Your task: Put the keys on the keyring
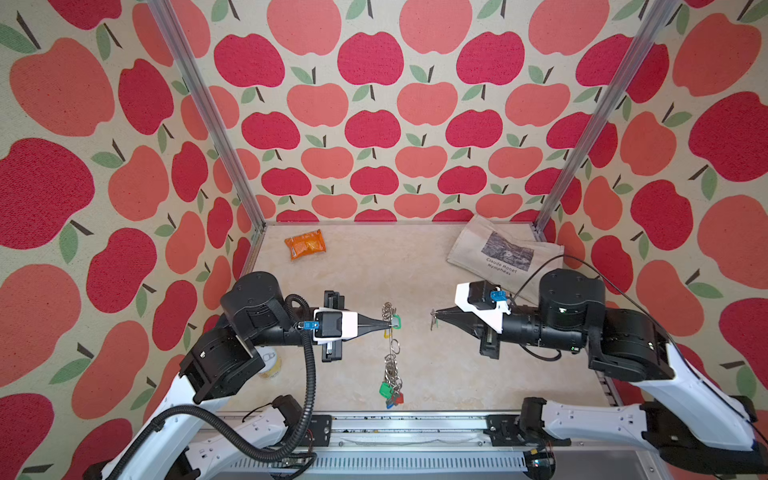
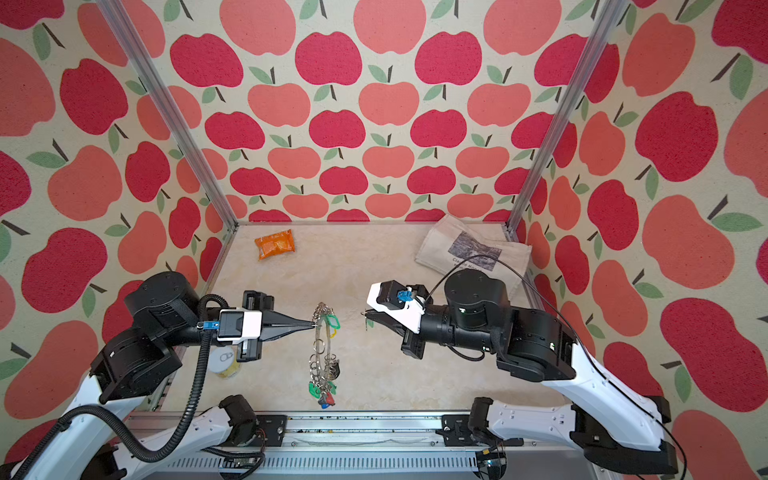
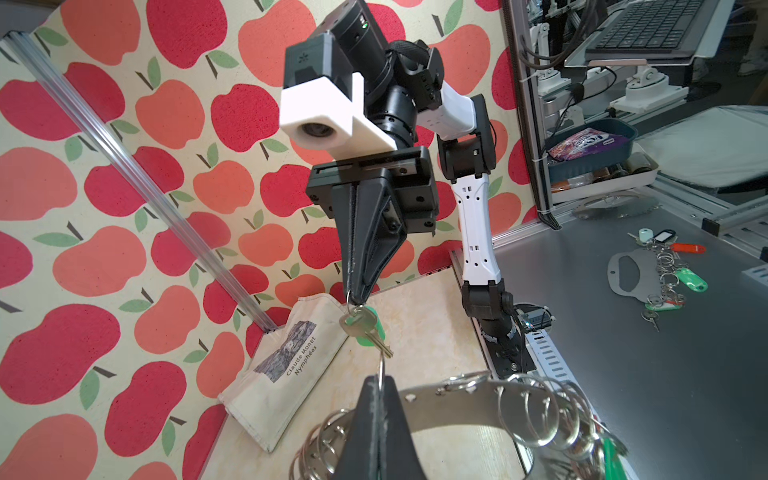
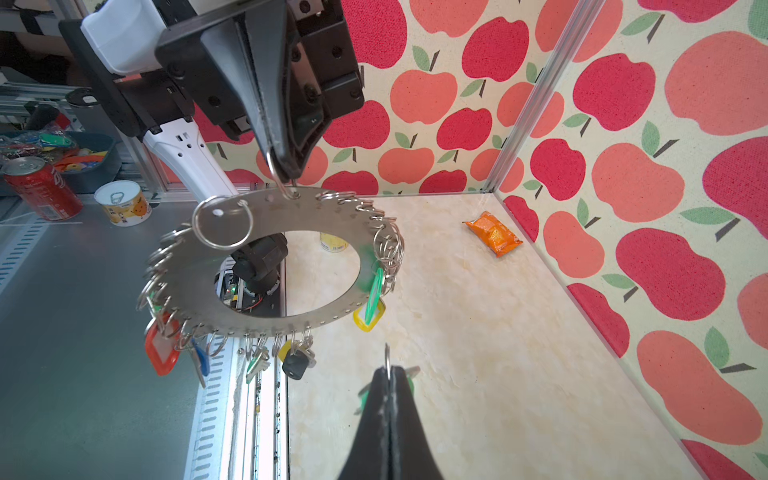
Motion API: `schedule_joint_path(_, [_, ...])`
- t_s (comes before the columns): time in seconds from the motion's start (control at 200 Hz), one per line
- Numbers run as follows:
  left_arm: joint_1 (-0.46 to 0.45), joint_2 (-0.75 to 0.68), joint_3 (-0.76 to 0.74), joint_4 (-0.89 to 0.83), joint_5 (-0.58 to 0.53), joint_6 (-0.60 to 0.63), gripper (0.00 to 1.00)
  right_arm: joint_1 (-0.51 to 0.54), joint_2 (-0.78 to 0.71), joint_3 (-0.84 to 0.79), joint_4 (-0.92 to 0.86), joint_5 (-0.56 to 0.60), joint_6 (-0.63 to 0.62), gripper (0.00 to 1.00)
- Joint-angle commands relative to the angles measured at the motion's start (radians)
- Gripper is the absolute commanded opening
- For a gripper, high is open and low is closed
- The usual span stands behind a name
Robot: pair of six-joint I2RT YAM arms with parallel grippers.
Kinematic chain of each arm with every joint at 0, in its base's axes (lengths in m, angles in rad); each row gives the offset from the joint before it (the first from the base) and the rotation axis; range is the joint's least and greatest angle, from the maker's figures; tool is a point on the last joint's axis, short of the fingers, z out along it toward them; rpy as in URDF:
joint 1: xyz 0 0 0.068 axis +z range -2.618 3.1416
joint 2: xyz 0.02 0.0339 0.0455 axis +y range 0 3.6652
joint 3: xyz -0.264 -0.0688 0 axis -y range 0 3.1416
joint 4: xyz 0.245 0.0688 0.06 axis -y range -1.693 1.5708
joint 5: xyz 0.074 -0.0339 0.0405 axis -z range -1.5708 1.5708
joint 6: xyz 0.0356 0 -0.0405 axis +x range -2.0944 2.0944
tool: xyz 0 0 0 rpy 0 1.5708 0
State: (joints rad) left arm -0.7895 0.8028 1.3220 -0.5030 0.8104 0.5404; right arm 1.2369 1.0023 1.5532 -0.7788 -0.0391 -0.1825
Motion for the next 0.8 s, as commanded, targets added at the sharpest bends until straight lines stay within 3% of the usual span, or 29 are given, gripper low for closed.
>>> schedule_joint_path(0.0, [0.006,-0.02,0.005,0.061,0.094,0.129,0.0,0.009,0.001,-0.004,0.015,-0.025,-0.005,0.0])
schedule_joint_path(0.395, [0.005,0.001,0.049,-0.134,0.093,0.496,0.0,0.008,0.046,0.052,-0.034,-0.031,-0.072,0.0])
schedule_joint_path(0.695, [0.013,-0.002,0.037,-0.117,0.094,0.544,0.0,-0.004,0.074,0.072,-0.041,-0.047,-0.105,0.0])
schedule_joint_path(0.795, [0.037,-0.004,0.018,-0.069,0.125,0.483,0.0,-0.013,0.082,0.075,-0.039,-0.055,-0.107,0.0])
